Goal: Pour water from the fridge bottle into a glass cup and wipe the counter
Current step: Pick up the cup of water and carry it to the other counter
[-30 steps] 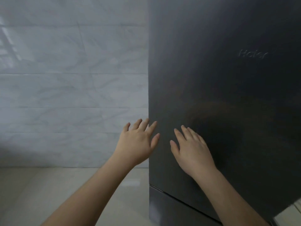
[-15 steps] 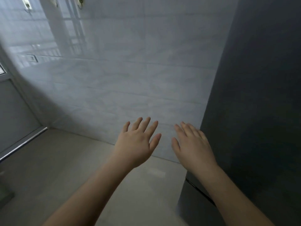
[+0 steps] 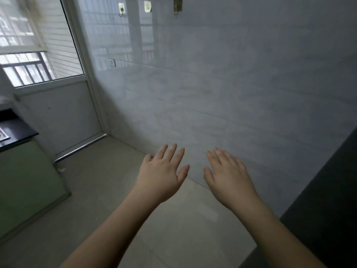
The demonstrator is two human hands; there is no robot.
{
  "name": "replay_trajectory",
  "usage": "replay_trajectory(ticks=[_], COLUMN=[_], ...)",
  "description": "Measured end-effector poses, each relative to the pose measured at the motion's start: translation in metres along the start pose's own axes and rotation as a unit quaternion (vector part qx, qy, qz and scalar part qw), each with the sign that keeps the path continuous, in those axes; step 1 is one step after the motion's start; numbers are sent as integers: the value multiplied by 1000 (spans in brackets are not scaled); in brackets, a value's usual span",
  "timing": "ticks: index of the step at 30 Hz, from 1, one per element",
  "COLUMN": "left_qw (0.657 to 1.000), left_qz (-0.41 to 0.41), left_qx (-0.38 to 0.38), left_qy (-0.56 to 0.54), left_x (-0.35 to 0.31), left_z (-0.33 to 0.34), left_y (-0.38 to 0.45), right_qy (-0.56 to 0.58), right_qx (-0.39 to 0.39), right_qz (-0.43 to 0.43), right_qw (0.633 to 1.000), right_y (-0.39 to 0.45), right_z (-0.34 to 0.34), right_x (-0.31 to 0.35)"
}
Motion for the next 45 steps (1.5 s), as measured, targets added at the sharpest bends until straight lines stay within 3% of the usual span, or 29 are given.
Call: replay_trajectory(ticks=[11, 19, 24, 34, 45], left_qw=[989, 968, 948, 879, 790], left_qz=[-143, -246, -314, -466, -607], left_qx=[-20, -25, -10, 1, -7], left_qy=[42, 42, 53, 104, 90], left_x=[150, 221, 256, 321, 369], left_z=[-21, -30, -21, -22, -26], left_y=[-61, -101, -105, -124, -207], right_qy=[18, 50, 82, 123, 160], right_qx=[-26, -4, -15, -28, -13], right_qz=[-117, -246, -283, -417, -563], right_qw=[993, 968, 955, 900, 811], right_y=[47, 70, 101, 156, 127], right_z=[26, 43, 62, 91, 104], right_x=[158, 250, 290, 371, 485])
Point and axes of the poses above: each hand's wrist, its own y-axis towards the middle knuckle, its own z-axis out of the palm, x = y × z, the point moved 6 cm from there along y, towards the middle knuckle, and after that the axes turned 5 degrees about -z, right-handed, at the moved point
